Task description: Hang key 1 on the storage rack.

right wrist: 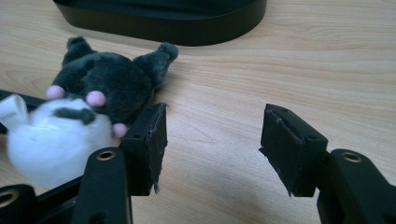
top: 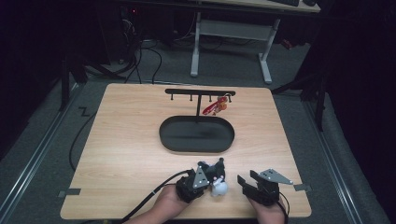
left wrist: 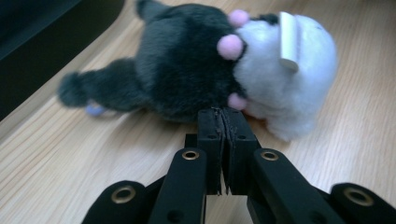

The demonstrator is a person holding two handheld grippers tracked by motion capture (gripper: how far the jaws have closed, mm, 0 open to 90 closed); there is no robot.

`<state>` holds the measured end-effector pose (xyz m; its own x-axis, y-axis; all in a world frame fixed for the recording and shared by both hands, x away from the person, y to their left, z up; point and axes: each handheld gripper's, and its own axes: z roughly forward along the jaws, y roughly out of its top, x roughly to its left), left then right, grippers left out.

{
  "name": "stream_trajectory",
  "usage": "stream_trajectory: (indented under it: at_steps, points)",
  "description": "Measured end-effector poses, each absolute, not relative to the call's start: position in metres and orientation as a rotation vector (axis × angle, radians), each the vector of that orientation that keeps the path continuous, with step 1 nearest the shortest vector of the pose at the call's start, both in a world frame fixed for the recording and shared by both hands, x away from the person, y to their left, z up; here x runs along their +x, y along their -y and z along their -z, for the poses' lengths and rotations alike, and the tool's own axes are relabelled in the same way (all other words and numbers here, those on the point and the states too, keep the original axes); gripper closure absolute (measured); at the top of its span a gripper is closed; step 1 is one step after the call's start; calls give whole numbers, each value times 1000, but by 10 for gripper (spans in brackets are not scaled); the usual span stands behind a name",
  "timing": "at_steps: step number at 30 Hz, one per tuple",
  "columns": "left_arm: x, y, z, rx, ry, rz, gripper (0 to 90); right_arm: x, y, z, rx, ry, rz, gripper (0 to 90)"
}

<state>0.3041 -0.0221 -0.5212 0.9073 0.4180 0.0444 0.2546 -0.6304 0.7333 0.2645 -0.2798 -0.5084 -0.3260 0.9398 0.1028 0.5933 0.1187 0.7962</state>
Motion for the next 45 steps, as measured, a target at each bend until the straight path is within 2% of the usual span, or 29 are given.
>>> stream_trajectory:
  at_steps: [4,9,18,21,26,31,32,34,40,43,45]
  points:
    - [304,11,522,2271,-497,-280,845,263,283,508,1501,-1955,-1091,413]
    - [322,-10,527,2242,-638,-312,835,262,284,507,1500,-1954,-1091,413]
    - [319,25,521,2250,-557,-260,830,265,282,507,1500,-1953,-1093,413]
    - [317,26,524,2259,-545,-248,797,265,284,509,1505,-1969,-1092,415]
    - [323,-21,518,2222,-574,-310,716,264,286,510,1506,-1973,-1082,412]
    - [340,-110,503,2171,-713,-498,562,264,290,510,1520,-1972,-1094,437]
    - [342,-122,502,2154,-744,-511,517,265,290,510,1522,-1981,-1096,449]
    - [347,-164,505,2077,-852,-493,489,266,291,510,1525,-1977,-1082,449]
    - [360,-186,510,2028,-947,-483,400,270,291,508,1515,-1982,-1045,449]
    - [364,-186,517,2002,-982,-398,358,272,291,509,1519,-2001,-994,447]
    - [364,-180,518,2028,-959,-426,344,274,291,510,1530,-2014,-964,442]
